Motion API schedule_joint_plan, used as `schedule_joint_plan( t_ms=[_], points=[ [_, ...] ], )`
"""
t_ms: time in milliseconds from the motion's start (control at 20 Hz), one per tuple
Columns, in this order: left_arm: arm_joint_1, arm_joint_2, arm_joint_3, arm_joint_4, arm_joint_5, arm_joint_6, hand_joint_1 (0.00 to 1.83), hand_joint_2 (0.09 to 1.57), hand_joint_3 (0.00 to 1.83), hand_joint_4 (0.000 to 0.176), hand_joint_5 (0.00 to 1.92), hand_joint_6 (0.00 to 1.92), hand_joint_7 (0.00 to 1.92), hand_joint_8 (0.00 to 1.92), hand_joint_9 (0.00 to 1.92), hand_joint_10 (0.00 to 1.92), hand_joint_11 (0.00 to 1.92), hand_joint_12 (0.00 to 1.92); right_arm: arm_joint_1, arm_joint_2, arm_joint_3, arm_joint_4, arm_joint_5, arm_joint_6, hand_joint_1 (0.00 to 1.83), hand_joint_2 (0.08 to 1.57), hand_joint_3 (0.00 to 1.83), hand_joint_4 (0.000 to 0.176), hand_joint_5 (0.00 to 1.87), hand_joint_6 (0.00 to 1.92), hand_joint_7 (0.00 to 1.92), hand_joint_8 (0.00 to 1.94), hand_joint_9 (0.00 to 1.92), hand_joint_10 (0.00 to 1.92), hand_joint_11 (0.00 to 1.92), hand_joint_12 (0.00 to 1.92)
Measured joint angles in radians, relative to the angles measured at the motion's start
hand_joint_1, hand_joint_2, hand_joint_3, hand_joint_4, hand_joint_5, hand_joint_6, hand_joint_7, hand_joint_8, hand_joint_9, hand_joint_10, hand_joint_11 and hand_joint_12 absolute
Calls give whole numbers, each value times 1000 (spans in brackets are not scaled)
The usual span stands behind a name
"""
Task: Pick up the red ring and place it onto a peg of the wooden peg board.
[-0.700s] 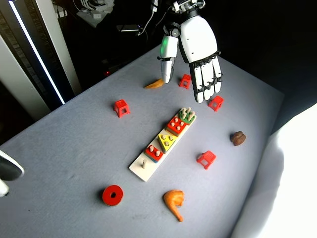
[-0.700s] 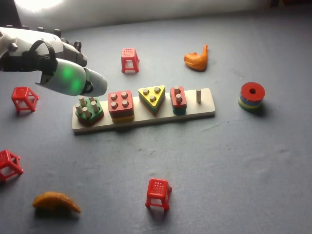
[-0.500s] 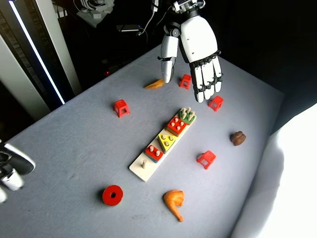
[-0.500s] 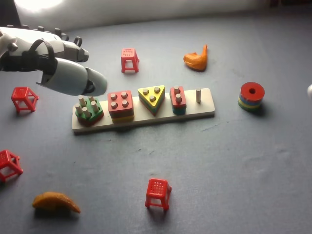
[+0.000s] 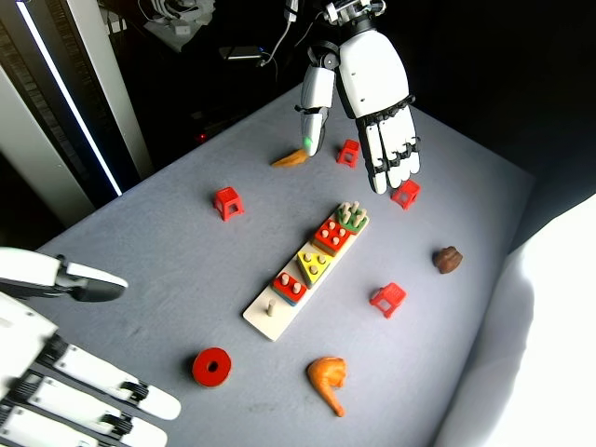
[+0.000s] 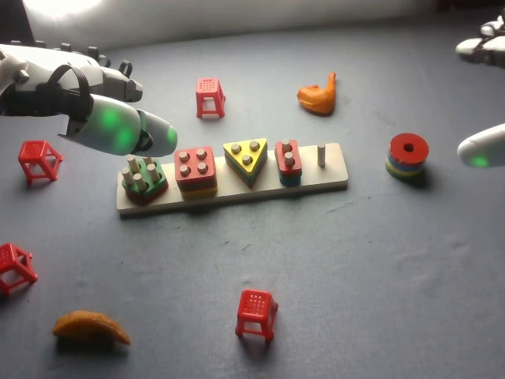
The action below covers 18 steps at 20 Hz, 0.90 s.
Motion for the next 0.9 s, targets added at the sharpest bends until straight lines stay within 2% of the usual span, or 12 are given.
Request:
schedule_joint_plan(
  t_ms=[50, 100, 150, 250, 350, 500, 700, 900],
  points=[
    [0, 0, 0, 0, 0, 0, 0, 1252, 2, 0, 157, 1, 126, 0, 92, 1, 45, 46, 10, -20, 27, 3, -16, -2, 251, 638, 0, 154, 518, 16, 0, 0, 0, 0, 0, 0],
    [0, 0, 0, 0, 0, 0, 0, 1245, 0, 0, 104, 0, 78, 0, 38, 0, 8, 19, 21, -32, 43, 5, -30, -3, 326, 633, 0, 147, 642, 18, 0, 0, 0, 0, 0, 0],
    [0, 0, 0, 0, 0, 0, 0, 1248, 0, 0, 132, 14, 99, 11, 56, 11, 28, 27, 31, -50, 66, 7, -50, -6, 344, 631, 0, 135, 705, 30, 0, 0, 0, 0, 0, 0],
    [0, -1, 0, 1, 0, 0, 0, 1248, 0, 0, 138, 14, 100, 10, 55, 10, 25, 29, 31, -85, 103, 6, -62, -35, 352, 649, 3, 164, 745, 35, 0, 0, 0, 0, 0, 0],
    [0, -1, 0, 0, 1, 0, 0, 1246, 0, 0, 143, 0, 109, 0, 63, 0, 15, 53, 31, -116, 140, 7, -85, -39, 395, 659, 4, 174, 786, 18, 0, 0, 0, 0, 0, 0],
    [0, -1, 0, 0, 0, 0, 0, 1246, 0, 0, 153, 0, 120, 0, 74, 0, 0, 116, 30, -171, 201, 6, -95, -40, 422, 668, 6, 176, 845, 30, 0, 0, 0, 0, 0, 0],
    [0, -5, 0, 0, 0, 0, 0, 1247, 0, 0, 129, 3, 89, 3, 47, 3, 0, 25, 23, -258, 285, 5, -95, -72, 570, 675, 7, 176, 886, 32, 0, 0, 0, 0, 0, 0],
    [-3, -5, 0, 0, -1, 0, 0, 1259, 5, 0, 129, 4, 97, 5, 54, 6, 7, 18, 11, -327, 340, 3, -94, -89, 489, 686, 11, 176, 863, 15, 0, 0, 0, 0, 0, 0]
  ],
)
